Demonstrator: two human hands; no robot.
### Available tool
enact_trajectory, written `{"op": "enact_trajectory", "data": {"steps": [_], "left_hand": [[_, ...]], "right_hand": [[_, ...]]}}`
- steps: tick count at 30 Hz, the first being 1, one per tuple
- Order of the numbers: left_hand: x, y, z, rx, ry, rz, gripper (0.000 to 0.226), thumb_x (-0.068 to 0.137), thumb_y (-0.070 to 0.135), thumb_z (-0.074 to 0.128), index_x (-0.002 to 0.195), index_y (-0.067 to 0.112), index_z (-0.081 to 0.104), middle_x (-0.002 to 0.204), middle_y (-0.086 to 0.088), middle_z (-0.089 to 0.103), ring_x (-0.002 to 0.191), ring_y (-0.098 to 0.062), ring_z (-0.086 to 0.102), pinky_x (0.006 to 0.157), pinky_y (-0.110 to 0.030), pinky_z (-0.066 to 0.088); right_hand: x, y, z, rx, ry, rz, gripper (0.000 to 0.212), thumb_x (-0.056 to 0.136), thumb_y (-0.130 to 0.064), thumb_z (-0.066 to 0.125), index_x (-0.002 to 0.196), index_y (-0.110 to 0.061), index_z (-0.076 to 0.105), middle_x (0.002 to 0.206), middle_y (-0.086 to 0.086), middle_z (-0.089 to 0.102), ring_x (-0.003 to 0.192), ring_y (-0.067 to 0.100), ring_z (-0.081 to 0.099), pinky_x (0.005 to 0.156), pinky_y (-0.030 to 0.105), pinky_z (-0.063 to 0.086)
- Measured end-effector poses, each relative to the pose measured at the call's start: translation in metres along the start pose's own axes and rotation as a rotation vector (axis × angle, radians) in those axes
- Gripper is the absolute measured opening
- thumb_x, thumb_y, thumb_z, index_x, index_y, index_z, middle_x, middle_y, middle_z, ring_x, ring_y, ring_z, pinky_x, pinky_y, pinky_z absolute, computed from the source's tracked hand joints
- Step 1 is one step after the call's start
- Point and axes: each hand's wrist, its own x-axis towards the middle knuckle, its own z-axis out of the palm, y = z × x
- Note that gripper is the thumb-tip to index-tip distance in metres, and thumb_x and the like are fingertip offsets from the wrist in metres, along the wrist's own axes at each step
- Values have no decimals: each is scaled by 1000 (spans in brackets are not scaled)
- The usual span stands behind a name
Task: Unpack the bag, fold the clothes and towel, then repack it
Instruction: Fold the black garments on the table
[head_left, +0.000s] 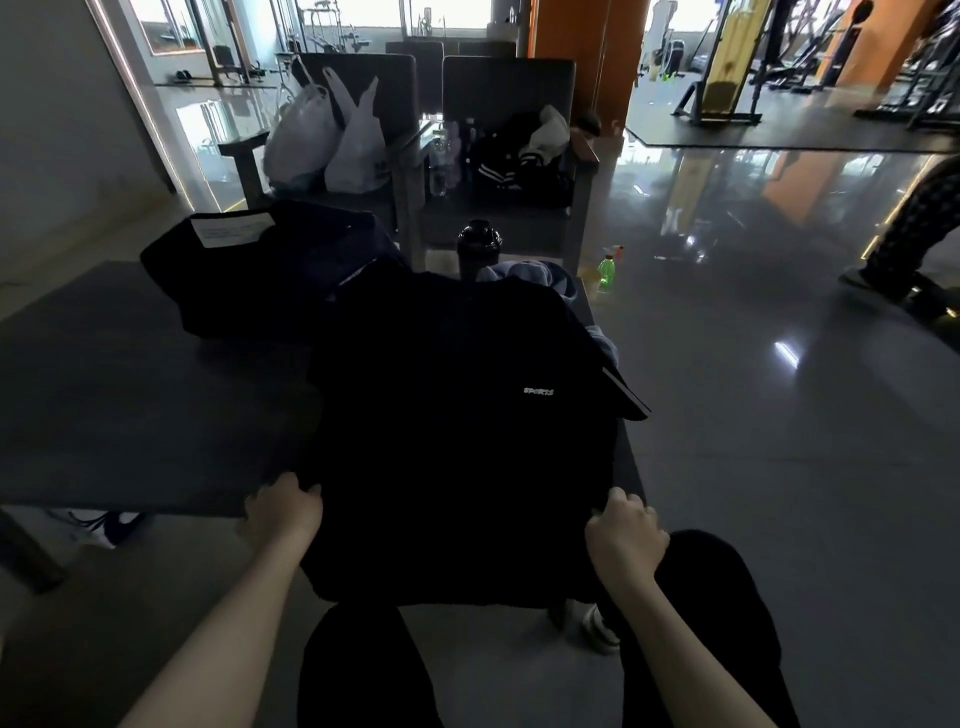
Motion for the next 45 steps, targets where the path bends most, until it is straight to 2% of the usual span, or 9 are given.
{"op": "enact_trajectory", "data": {"steps": [6,11,15,21,23,28,33,38,45], "left_hand": [[10,45,-49,-438,-22,72,41,100,31,43,129,3,48,121,-18,57,84,-25,56,68,-32,41],[40,103,-88,-709,33,34,38,101,28,42,127,1,49,100,-10,55,73,-19,50,71,-34,38],[59,116,-84,-832,-55,-3,38,100,17,43,135,5,43,89,-2,51,73,-18,51,65,-27,42],[49,80,-34,-587,-292,138,56,93,5,53,144,9,31,107,1,52,83,-12,50,71,-27,41],[44,66,-19,-409,-248,182,48,92,7,55,137,7,38,94,4,51,79,-10,49,68,-23,42],[33,38,-7,66,-99,15,67,87,41,62,140,9,36,144,-15,36,129,-33,36,101,-47,39],[12,19,-3,147,6,-3,37,94,30,48,126,12,52,134,-14,47,123,-33,41,98,-45,38],[-1,8,-9,-34,39,-1,33,99,29,37,118,8,53,115,-15,60,102,-32,57,85,-39,44],[-5,7,-43,-55,-284,-26,36,95,19,43,125,0,53,112,-15,58,92,-27,58,75,-31,49]], "right_hand": [[31,-24,-37,512,122,-124,13,97,-14,43,105,-7,51,73,2,58,62,16,55,50,27,37],[90,-64,-76,748,200,-126,8,97,-12,46,93,-10,52,78,1,56,65,14,50,50,25,30],[126,-76,-72,748,158,-105,21,95,-13,50,113,-5,59,101,10,63,92,25,59,73,23,38],[108,-53,-25,459,-272,-107,66,91,-22,57,149,-13,27,139,13,47,123,29,48,101,40,42],[93,-44,-12,302,-262,-100,69,90,-29,58,148,-12,26,141,12,43,127,30,43,103,46,39],[57,-33,-3,58,-84,-39,65,89,-42,55,141,-9,32,141,11,39,132,30,34,104,45,32],[31,-23,-2,-13,-58,82,60,87,-49,55,128,-8,43,134,12,43,128,30,37,100,46,34],[16,-14,-7,11,-107,66,32,91,-27,46,118,-12,51,122,11,55,115,31,48,93,42,37],[7,-11,-37,246,-244,90,14,90,-16,46,100,-8,51,93,8,57,77,23,55,66,33,47]]}}
